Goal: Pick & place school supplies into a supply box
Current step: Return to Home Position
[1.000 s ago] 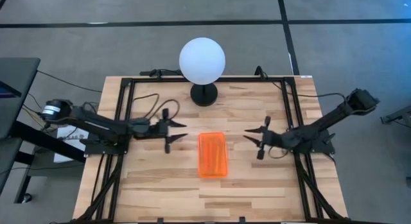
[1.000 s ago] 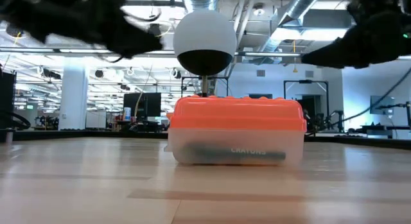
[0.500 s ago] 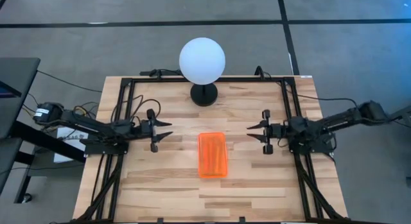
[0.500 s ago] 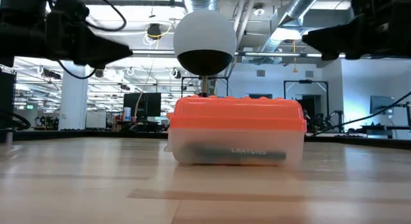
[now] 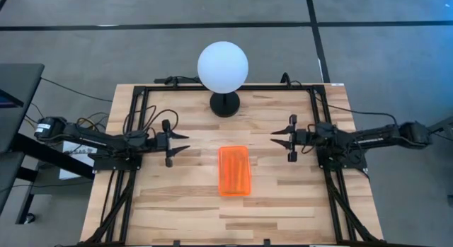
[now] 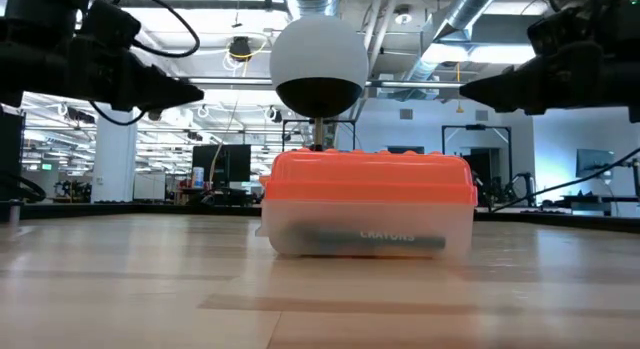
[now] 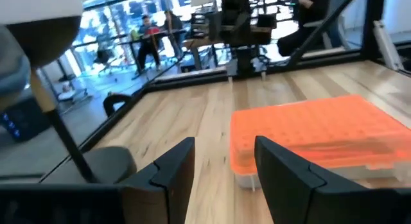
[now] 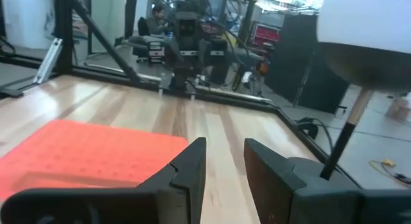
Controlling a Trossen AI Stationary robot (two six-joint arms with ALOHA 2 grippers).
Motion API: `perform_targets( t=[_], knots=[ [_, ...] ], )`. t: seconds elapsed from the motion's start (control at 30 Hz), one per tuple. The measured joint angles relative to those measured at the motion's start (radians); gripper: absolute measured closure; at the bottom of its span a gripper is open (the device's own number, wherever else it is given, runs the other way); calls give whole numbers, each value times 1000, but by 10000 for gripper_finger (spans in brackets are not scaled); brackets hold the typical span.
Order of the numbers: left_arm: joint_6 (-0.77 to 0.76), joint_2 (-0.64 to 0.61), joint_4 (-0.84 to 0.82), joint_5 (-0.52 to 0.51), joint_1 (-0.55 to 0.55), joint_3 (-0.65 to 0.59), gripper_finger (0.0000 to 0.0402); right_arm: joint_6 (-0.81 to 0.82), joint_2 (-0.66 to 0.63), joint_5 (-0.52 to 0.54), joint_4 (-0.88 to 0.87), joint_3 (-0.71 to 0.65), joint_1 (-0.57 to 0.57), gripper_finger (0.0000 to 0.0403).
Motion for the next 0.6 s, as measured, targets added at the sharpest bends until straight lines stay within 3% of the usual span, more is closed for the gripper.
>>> perform_targets(
  t=[0.13,0.33,0.6],
  knots=[
    [30,-41,-20,63,-2,0,244,0,-28,-26,-9,0,-4,302],
    [70,-166,-68,60,-17,0,244,-35,-132,-40,-41,-1,33,302],
    [90,-417,-319,15,-25,-1,244,-48,-360,-36,-270,-1,30,302]
  ],
)
